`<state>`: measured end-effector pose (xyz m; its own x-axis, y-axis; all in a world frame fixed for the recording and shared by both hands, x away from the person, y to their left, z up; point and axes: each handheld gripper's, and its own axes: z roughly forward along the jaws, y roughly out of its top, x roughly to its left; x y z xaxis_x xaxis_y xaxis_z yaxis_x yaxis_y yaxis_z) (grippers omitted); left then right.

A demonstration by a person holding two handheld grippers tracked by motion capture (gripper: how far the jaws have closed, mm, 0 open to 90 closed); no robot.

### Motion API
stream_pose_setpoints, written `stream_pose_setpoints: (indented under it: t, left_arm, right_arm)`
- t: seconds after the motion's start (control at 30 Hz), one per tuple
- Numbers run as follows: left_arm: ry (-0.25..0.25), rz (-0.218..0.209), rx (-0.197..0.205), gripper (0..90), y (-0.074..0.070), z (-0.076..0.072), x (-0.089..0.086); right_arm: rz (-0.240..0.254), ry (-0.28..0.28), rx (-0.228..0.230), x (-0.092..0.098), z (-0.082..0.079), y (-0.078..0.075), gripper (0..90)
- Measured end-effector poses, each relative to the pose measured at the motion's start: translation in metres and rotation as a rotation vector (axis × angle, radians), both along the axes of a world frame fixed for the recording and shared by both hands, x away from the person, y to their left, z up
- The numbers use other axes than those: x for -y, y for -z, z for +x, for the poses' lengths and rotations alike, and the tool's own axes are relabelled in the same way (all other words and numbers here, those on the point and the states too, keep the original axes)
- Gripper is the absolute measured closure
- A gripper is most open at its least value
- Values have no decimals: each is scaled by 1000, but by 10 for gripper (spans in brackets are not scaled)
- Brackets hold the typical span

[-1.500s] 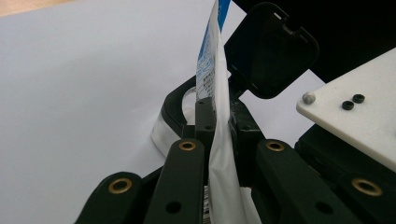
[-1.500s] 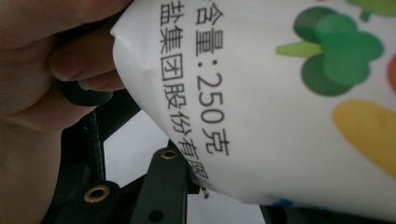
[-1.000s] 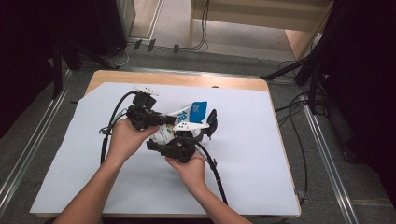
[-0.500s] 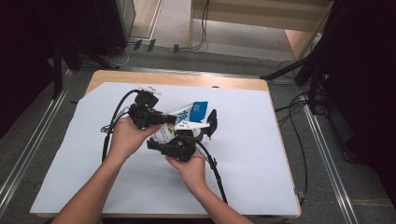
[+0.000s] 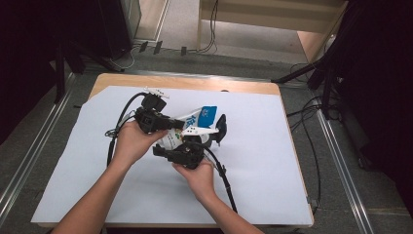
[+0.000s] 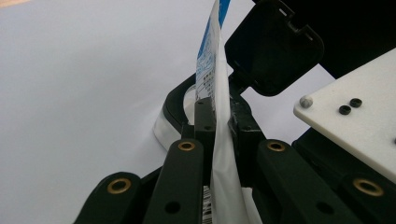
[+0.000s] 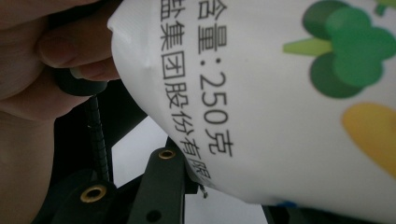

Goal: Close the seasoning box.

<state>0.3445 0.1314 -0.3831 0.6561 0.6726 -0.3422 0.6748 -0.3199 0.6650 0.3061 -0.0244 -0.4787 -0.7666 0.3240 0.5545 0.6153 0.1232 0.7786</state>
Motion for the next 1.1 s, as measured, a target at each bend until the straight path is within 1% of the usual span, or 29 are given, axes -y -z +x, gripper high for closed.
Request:
stream_pose_setpoints:
  t: [0.3, 0.43, 0.57, 0.97, 1.1]
  left_arm:
    - [3, 2, 0, 847, -1, 0, 0]
    - [7, 14, 3, 846, -2, 0, 1]
    - [11, 17, 4, 846, -4, 0, 1]
    - [16, 13, 5, 844, -5, 0, 1]
    - [23, 29, 7, 843, -6, 1, 3]
  right_arm:
    - [4, -4, 0, -1, 0, 0, 759]
    - [7, -2, -1, -1, 0, 0, 757]
    - [9, -2, 0, -1, 0, -1, 757]
    - [14, -5, 14, -1, 0, -1, 761]
    - [14, -3, 7, -1, 0, -1, 759]
